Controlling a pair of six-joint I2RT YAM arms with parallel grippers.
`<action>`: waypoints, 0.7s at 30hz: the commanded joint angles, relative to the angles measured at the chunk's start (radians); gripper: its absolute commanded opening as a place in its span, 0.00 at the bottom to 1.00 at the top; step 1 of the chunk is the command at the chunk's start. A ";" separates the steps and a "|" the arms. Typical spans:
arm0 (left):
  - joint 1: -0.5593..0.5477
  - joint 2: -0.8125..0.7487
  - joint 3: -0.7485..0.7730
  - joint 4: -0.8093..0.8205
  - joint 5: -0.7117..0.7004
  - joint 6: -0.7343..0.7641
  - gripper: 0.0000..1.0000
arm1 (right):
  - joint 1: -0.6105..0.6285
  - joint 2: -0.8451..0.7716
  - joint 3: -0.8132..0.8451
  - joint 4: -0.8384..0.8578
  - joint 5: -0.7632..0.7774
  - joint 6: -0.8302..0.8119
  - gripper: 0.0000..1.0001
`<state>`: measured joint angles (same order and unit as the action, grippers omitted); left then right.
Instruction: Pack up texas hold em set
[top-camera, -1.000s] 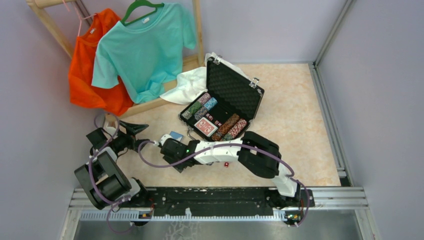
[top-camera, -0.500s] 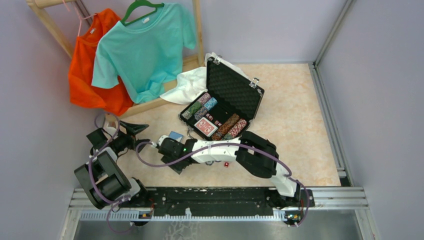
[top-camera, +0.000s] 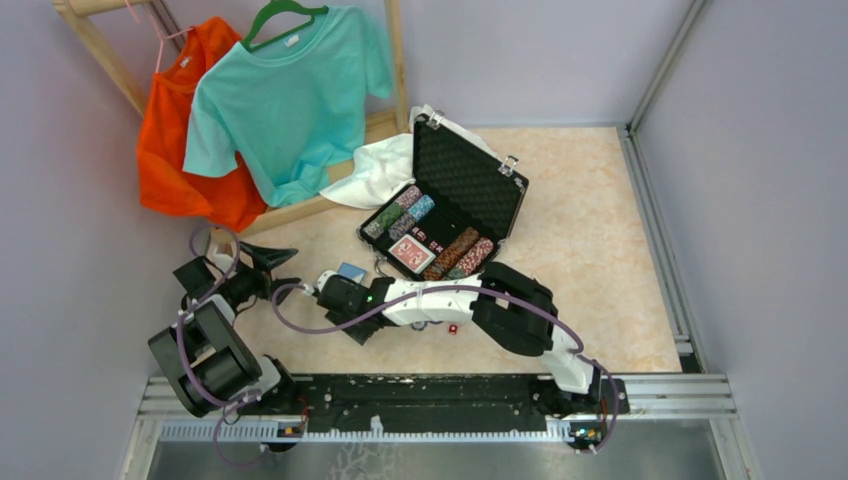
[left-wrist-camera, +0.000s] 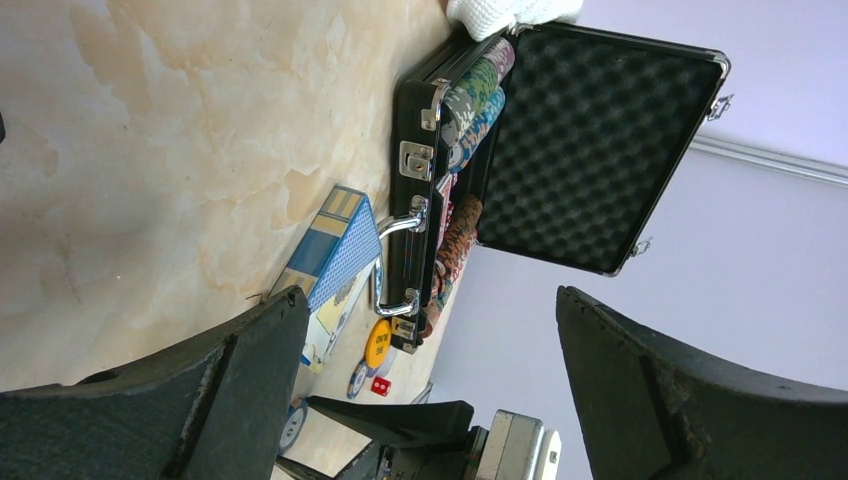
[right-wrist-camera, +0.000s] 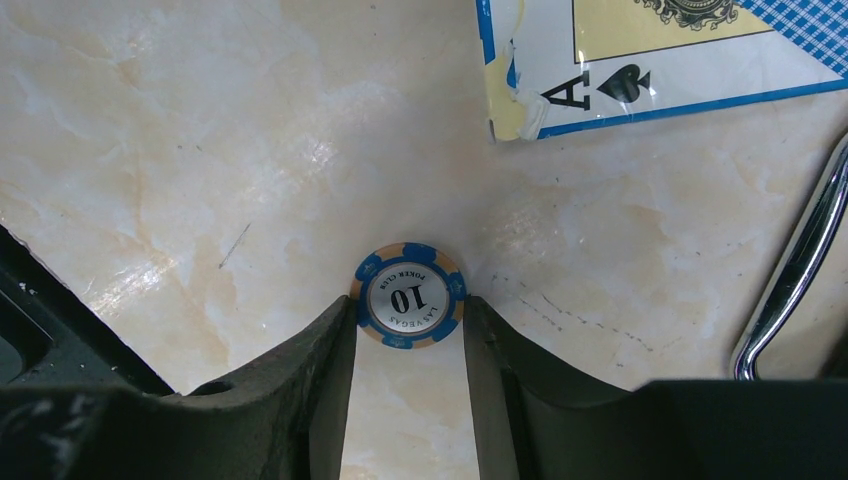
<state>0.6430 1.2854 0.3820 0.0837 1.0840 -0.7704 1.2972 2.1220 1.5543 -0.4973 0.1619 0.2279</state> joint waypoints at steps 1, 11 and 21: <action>-0.004 0.004 -0.009 0.027 0.024 0.000 0.98 | -0.002 0.032 0.004 -0.058 -0.015 0.000 0.41; -0.004 0.002 -0.005 0.022 0.025 0.002 0.98 | -0.009 -0.013 0.037 -0.067 0.022 -0.013 0.41; -0.003 -0.005 -0.004 0.015 0.020 0.007 0.98 | -0.025 -0.070 0.022 -0.064 0.051 -0.022 0.41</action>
<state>0.6430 1.2858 0.3820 0.0841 1.0859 -0.7704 1.2869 2.1147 1.5608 -0.5304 0.1761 0.2211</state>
